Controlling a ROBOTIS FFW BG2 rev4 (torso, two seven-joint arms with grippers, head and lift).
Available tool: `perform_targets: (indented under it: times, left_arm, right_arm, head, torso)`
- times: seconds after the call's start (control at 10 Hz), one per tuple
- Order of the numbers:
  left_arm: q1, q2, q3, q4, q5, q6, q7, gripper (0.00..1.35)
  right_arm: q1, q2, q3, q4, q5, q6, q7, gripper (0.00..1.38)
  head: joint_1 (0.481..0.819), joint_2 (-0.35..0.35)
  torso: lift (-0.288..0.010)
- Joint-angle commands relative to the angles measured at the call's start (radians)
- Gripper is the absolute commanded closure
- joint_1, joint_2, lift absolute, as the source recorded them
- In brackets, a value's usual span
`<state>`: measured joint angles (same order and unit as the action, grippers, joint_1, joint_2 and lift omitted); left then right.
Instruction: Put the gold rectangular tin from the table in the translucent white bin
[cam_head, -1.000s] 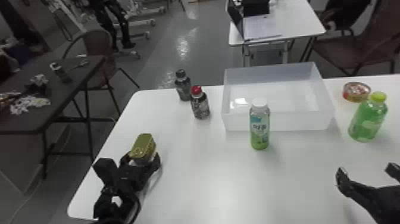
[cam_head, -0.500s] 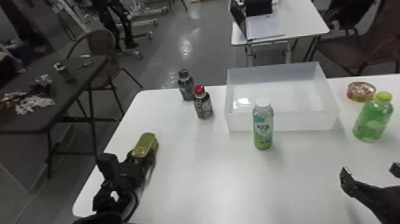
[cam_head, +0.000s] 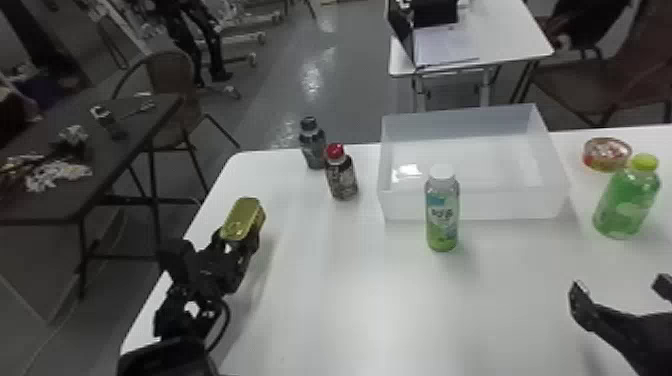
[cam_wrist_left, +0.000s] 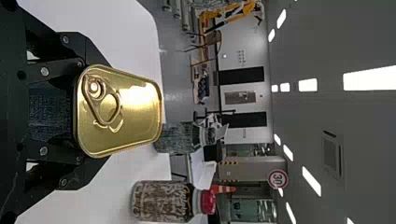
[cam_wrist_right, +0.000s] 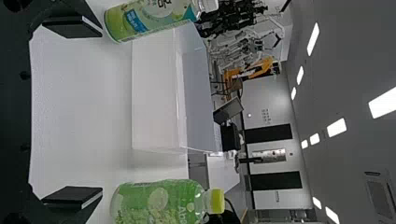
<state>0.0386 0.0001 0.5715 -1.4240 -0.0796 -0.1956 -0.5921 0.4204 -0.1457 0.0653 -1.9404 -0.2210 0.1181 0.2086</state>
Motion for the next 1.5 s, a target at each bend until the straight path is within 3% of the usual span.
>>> perform_targets:
  times: [0.0,0.3,0.5,0.8,1.3,1.4]
  left_arm:
    - [-0.014,-0.003,-0.082,-0.087,0.046,0.054,0.003,1.07]
    - [-0.091,-0.003,-0.282,-0.141,0.110,0.206,0.015,1.07]
    - [-0.154,-0.003,-0.360,-0.119,0.112,0.226,0.038,1.07]
    - [-0.279,-0.003,-0.469,0.016,0.130,0.222,0.038,1.07]
    - [-0.428,-0.003,-0.607,0.347,0.204,0.225,0.035,1.07]
    - [-0.433,-0.003,-0.602,0.370,0.204,0.194,0.035,0.90]
  right_arm:
    - [0.000,0.000,-0.001,0.001,-0.001,0.000,0.000,0.10]
    - [-0.005,0.000,0.001,0.006,-0.001,0.006,0.005,0.10]
    - [-0.006,0.000,0.002,0.009,-0.001,0.008,0.006,0.10]
    - [-0.017,0.002,0.002,0.018,-0.003,0.009,0.015,0.10]
    - [-0.034,0.003,0.007,0.040,-0.003,0.009,0.028,0.10]
    - [-0.037,0.005,0.007,0.043,-0.003,0.009,0.031,0.10]
  head:
    - [0.695,0.291]
    - [0.695,0.193]
    - [0.695,0.125]
    - [0.695,0.048]
    - [0.695,-0.043]
    - [0.695,-0.049]
  torso:
    - [-0.131]
    - [-0.131]
    - [-0.131]
    - [-0.131]
    - [-0.131]
    - [-0.131]
